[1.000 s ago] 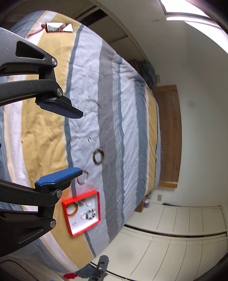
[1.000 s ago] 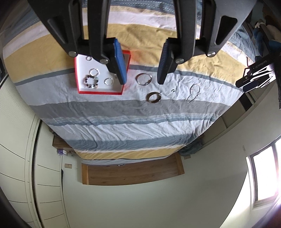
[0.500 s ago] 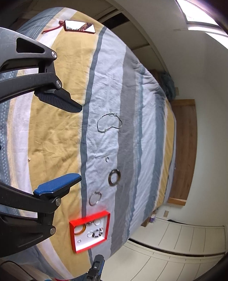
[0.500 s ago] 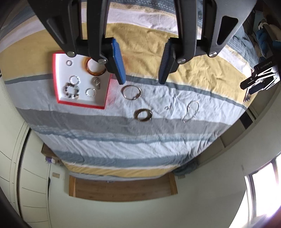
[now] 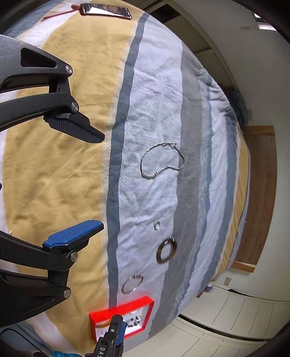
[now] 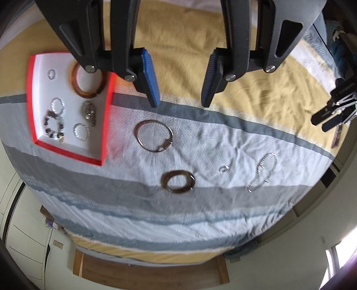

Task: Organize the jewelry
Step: 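Lift both open tools away from the red box toward the remaining jewelry, then grasp the small silver ring with left tool while right tool grasps the large silver hoop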

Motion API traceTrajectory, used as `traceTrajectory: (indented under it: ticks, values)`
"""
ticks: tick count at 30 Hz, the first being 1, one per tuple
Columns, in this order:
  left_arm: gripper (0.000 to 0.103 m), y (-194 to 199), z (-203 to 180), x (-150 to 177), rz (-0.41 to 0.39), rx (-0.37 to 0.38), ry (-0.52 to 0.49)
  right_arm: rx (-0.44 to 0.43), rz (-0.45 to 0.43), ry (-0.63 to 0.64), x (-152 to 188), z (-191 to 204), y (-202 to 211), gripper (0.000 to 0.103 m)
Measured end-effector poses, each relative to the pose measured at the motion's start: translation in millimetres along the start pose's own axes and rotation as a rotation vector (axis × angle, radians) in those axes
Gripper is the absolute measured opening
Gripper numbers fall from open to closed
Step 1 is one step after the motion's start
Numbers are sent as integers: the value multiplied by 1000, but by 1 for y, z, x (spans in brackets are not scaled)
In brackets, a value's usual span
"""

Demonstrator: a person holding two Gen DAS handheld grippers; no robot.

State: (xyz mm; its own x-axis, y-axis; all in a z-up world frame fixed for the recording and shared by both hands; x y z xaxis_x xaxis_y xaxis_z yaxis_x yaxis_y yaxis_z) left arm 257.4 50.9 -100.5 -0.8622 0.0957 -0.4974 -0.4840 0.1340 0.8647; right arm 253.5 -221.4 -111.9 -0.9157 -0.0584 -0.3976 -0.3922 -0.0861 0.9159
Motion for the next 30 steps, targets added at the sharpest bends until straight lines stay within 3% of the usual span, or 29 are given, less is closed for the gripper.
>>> traceTrajectory:
  ticks: [8, 11, 15, 30]
  values:
    - [71, -40, 7, -24, 10, 26, 17, 20, 32, 26, -21, 3, -40, 37]
    - [71, -50, 2, -35, 12, 31, 7, 17, 32, 35, -27, 4, -48, 46]
    - [71, -62, -6, -50, 11, 35, -14, 12, 34, 37, -31, 0, -56, 46]
    - [71, -100, -37, -84, 21, 92, -52, -73, 52, 2, -44, -26, -81, 46]
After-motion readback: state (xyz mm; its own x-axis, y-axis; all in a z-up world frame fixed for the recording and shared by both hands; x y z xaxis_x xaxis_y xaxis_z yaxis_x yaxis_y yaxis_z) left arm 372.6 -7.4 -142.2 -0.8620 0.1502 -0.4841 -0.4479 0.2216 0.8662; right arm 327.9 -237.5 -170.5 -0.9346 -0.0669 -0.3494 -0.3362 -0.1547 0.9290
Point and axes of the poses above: each gripper's, at about its wrist camera, not at the fingertips, and y roughly against the way its jaws point, z to its left, x to its underside, the point moved 5 cm from there along -y, roughly the way its jaws point, and after that the axes turned 10 degrees about z, right-handed, at the moved point
